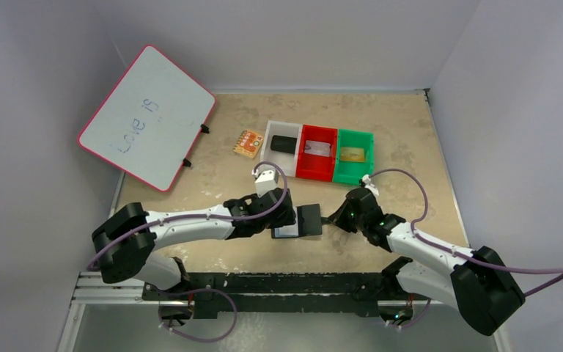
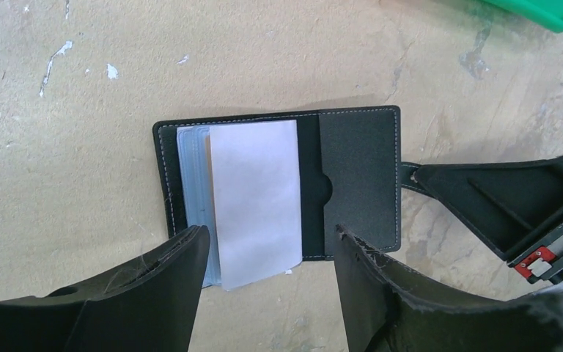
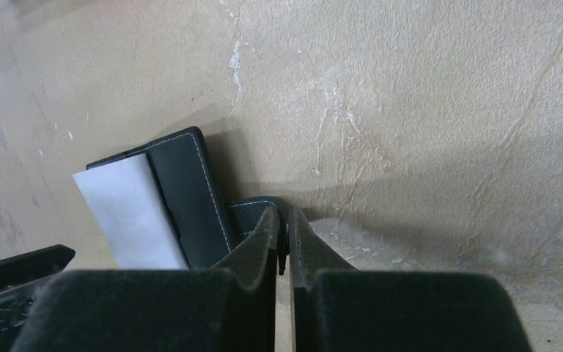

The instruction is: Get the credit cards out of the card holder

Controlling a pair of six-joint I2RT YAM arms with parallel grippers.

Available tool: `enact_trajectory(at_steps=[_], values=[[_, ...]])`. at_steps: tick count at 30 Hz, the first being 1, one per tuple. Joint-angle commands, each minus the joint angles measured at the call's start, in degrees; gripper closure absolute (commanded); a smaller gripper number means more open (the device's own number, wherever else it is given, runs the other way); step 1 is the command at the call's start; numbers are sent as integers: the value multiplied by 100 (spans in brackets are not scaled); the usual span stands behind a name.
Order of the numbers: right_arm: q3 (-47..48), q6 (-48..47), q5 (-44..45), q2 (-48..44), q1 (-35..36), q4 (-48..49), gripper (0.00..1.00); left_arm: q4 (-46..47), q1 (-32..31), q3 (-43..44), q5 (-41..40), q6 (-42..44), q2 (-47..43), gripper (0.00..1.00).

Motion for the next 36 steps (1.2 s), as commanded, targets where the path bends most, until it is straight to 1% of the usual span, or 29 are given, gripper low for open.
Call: enact_trajectory(at_steps=[1,4,12,21,31,36], values=[[63,25,17,43,-27,121,98,-3,8,94,-31,26,53,37],[85,21,18,46,-27,117,98,179,12,88,177,14,218,37],[117,-6,52,35,-27,78,98,287,4,155,318,8,585,38],[68,-13,29,96,-36,156,97,308,-22,320,312,58,481,42],[-14,3,-18,36,-36,236,97,-42,-53,456,160,47,512,42],[-15,-6,-26,73,-35,257,97,-366,-71,558,-87,11,552,39]])
